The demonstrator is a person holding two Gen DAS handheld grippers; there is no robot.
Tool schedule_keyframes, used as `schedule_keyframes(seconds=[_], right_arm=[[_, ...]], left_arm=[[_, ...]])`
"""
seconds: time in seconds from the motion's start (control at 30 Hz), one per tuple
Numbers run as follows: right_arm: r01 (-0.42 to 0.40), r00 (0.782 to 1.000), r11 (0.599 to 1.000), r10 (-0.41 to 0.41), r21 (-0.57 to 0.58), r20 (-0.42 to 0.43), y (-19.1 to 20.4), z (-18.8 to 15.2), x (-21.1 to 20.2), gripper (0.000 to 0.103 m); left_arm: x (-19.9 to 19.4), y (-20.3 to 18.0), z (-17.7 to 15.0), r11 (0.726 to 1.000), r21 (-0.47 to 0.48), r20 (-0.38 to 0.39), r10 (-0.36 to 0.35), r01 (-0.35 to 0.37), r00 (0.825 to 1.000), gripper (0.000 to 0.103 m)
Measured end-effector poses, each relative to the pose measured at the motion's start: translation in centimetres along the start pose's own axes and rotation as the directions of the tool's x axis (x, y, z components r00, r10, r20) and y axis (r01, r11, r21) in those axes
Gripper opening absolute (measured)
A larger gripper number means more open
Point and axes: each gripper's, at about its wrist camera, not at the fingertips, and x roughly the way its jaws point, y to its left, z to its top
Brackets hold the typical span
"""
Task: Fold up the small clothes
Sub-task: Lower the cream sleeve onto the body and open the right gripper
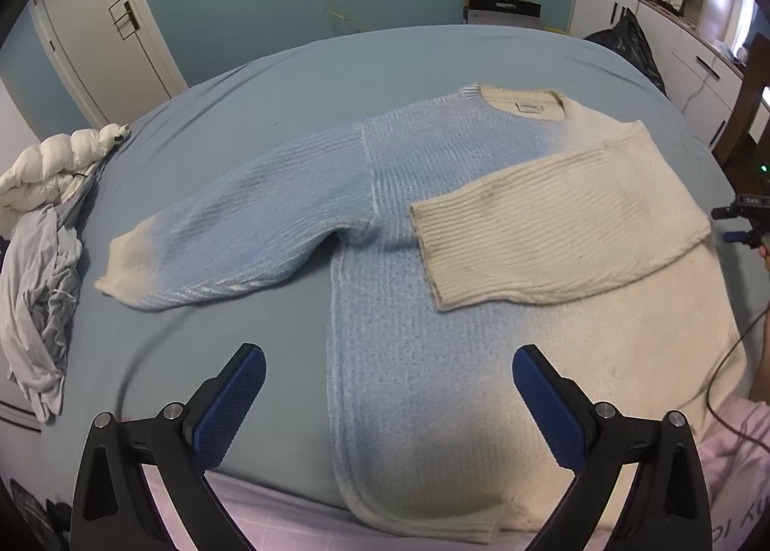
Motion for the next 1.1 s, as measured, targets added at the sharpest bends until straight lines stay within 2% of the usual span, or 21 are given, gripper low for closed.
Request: schedule_keyframes(seconds=[0.07, 0.13, 0.2, 0.23, 0.33, 0.43, 0.47, 0.53, 0.6, 0.63, 0.67, 0.7, 0.73, 0.77, 0.8, 0.87, 0.9, 0.97, 1.03, 1.1], right_arm=[[0.018, 1.000, 0.999, -0.017, -0.051, 0.003, 1.4, -0.3, 0.8, 0.079], [0.130, 0.991, 0.979, -0.131, -0.155, 0.004, 3.3, -0.5, 2.5, 0.079], [0.270, 0.963, 0.941, -0.267, -0.203, 0.044, 4.0, -0.7, 3.6, 0.079], [0.301, 0.954, 0.933, -0.294, -0.200, 0.061, 3.9, -0.7, 3.9, 0.082], [0.305, 0.950, 0.948, -0.297, -0.095, 0.093, 2.8, -1.0, 4.0, 0.095], [0.374, 0.925, 0.919, -0.358, -0.122, 0.130, 3.9, -1.6, 3.2, 0.096], [0.406, 0.910, 0.905, -0.388, -0.129, 0.147, 6.0, -2.2, 3.1, 0.096], [0.482, 0.860, 0.867, -0.442, -0.124, 0.254, 10.9, -3.3, 1.5, 0.096], [0.533, 0.794, 0.835, -0.436, -0.140, 0.423, 15.0, -3.8, -1.6, 0.098], [0.545, 0.774, 0.825, -0.425, -0.151, 0.470, 16.6, -3.9, -2.4, 0.098], [0.535, 0.776, 0.826, -0.396, -0.180, 0.490, 18.6, -4.1, -2.8, 0.098], [0.497, 0.805, 0.841, -0.355, -0.215, 0.475, 19.7, -4.1, -2.6, 0.098], [0.418, 0.859, 0.868, -0.281, -0.268, 0.429, 21.3, -4.2, -1.7, 0.098], [0.368, 0.887, 0.881, -0.238, -0.296, 0.396, 22.2, -4.6, -1.0, 0.098], [0.315, 0.911, 0.869, -0.164, -0.382, 0.378, 22.5, -4.8, 0.1, 0.098], [0.273, 0.947, 0.866, -0.164, -0.419, 0.277, 22.8, -5.0, 3.0, 0.098], [0.278, 0.954, 0.861, -0.196, -0.426, 0.227, 23.1, -5.4, 5.4, 0.098], [0.311, 0.950, 0.850, -0.257, -0.425, 0.179, 23.2, -5.9, 8.8, 0.099], [0.335, 0.936, 0.843, -0.247, -0.421, 0.249, 23.6, -6.6, 9.3, 0.102], [0.339, 0.935, 0.850, -0.256, -0.402, 0.247, 24.2, -6.9, 8.7, 0.102]], left_arm=[[0.1, -0.3, 0.0, 1.000, 0.011, -0.001, 0.003, -0.003, 1.000, 0.103], [0.2, -0.4, 0.0, 1.000, 0.013, -0.005, 0.001, -0.001, 1.000, 0.103], [0.3, -0.3, -0.1, 1.000, 0.011, -0.008, -0.003, 0.003, 1.000, 0.103], [0.3, -0.1, -0.1, 1.000, 0.010, -0.009, -0.002, 0.002, 1.000, 0.103], [0.3, 0.4, -0.1, 1.000, -0.002, -0.011, -0.002, 0.002, 1.000, 0.103], [0.4, 0.9, -0.1, 1.000, -0.021, -0.014, -0.012, 0.011, 1.000, 0.103], [0.5, 0.9, -0.1, 1.000, -0.023, -0.016, -0.012, 0.011, 1.000, 0.103], [0.6, 0.9, 0.0, 1.000, -0.026, -0.020, -0.011, 0.010, 1.000, 0.103], [0.7, 0.8, 0.0, 0.999, -0.027, -0.022, -0.025, 0.024, 0.999, 0.103], [0.6, 0.7, 0.0, 0.999, -0.026, -0.022, -0.032, 0.031, 0.999, 0.103], [0.6, 0.6, -0.1, 0.999, -0.023, -0.020, -0.036, 0.035, 0.999, 0.103], [0.6, 0.5, -0.1, 0.999, -0.017, -0.018, -0.033, 0.032, 0.999, 0.103], [0.6, 0.4, -0.1, 1.000, -0.013, -0.018, -0.026, 0.026, 1.000, 0.103], [0.7, 0.4, -0.1, 1.000, -0.009, -0.018, -0.016, 0.016, 1.000, 0.103], [0.7, 0.4, -0.1, 1.000, -0.008, -0.019, -0.010, 0.010, 1.000, 0.103], [0.9, 0.5, -0.2, 1.000, -0.017, -0.027, -0.005, 0.004, 1.000, 0.103], [1.0, 0.6, -0.1, 1.000, -0.024, -0.032, -0.006, 0.005, 0.999, 0.103], [1.1, 0.8, 0.0, 0.999, -0.037, -0.037, -0.016, 0.014, 0.999, 0.103], [1.1, 1.0, 0.1, 0.999, -0.046, -0.031, -0.018, 0.017, 0.999, 0.103], [1.2, 1.3, 0.2, 0.998, -0.051, -0.031, -0.025, 0.023, 0.999, 0.103]])
